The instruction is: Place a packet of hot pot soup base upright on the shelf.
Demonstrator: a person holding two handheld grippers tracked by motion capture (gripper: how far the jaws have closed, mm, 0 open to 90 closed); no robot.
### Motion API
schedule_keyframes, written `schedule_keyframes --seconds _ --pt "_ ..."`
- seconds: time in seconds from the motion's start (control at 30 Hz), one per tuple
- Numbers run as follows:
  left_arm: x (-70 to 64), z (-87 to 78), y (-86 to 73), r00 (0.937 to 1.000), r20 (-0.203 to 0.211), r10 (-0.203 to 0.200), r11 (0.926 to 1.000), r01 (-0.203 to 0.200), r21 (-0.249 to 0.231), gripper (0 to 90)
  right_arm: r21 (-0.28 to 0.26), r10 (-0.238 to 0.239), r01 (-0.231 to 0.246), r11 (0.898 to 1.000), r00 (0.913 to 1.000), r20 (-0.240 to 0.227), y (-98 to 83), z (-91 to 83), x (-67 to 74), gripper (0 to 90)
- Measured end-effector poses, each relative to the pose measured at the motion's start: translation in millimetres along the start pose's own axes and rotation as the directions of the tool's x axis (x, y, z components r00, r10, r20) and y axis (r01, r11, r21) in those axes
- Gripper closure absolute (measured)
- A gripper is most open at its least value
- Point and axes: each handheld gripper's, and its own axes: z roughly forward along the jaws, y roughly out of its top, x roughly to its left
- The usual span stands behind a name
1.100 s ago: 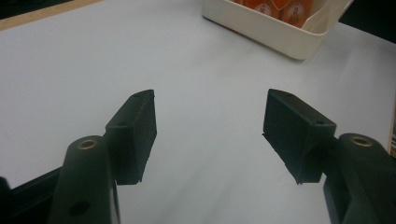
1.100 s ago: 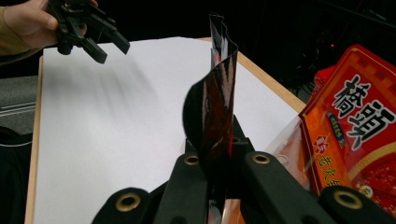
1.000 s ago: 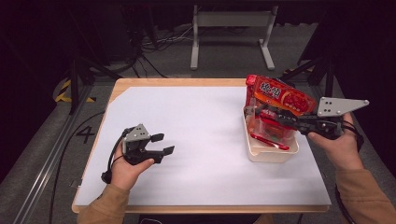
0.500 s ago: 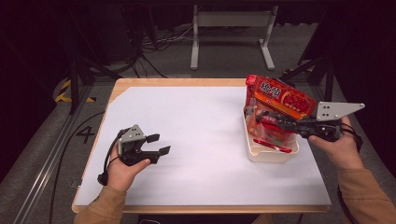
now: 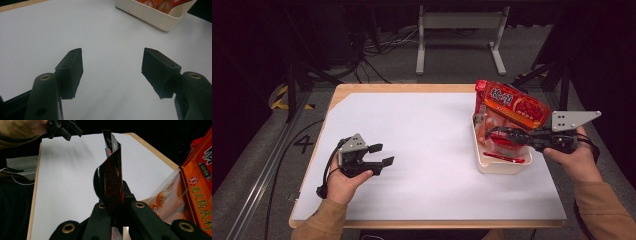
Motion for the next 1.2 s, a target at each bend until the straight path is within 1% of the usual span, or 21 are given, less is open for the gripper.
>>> schedule_keyframes --seconds 0.1,0.13,0.17,0.3,0.5,0.73,0.9,1.2 --pt "0.6 0.4 0.1 1.0 -0.002 0.009 1.0 -0.009 0.004 34.8 0.006 0.013 -0.012 1.0 0.9996 -0.025 -1.5 2.0 0.8 90.0" --pt "0.6 1.0 -0.2 1.0 0.002 0.006 0.9999 -0.006 0.008 34.7 0.005 0.016 -0.016 1.0 0.9995 -0.028 -2.3 2.8 0.7 90.0" --pt "-0.1 1.9 -0.8 1.0 0.004 -0.007 0.9999 0.007 0.01 34.7 0.005 0.024 -0.023 1.0 0.9992 -0.031 -3.2 3.5 0.6 90.0" --pt "0.7 3.0 -1.2 1.0 0.002 -0.002 0.9999 0.002 0.012 34.7 0.005 0.038 -0.038 0.999 0.9986 -0.037 -6.1 5.7 0.3 90.0" --pt "2.3 3.3 -1.9 1.0 0.005 -0.007 0.9998 0.007 0.016 34.6 0.01 0.06 -0.06 0.998 0.998 -0.021 -10.5 5.9 -0.9 90.0" --pt "3.3 3.6 -2.2 0.9998 0.011 -0.015 0.9997 0.015 0.021 34.4 0.018 0.085 -0.084 0.996 0.9958 -0.036 -16.0 6.6 -0.8 89.9" --pt "2.9 5.8 -3.0 0.9996 0.012 -0.024 0.9993 0.023 0.028 34.4 0.019 0.112 -0.111 0.994 0.9934 -0.027 -19.9 5.2 -3.4 89.7" --pt "4.1 4.2 -2.8 0.9997 0.008 -0.022 0.9994 0.022 0.027 34.3 0.052 0.123 -0.123 0.991 0.9924 -0.007 -25.8 7.7 -3.2 89.8"
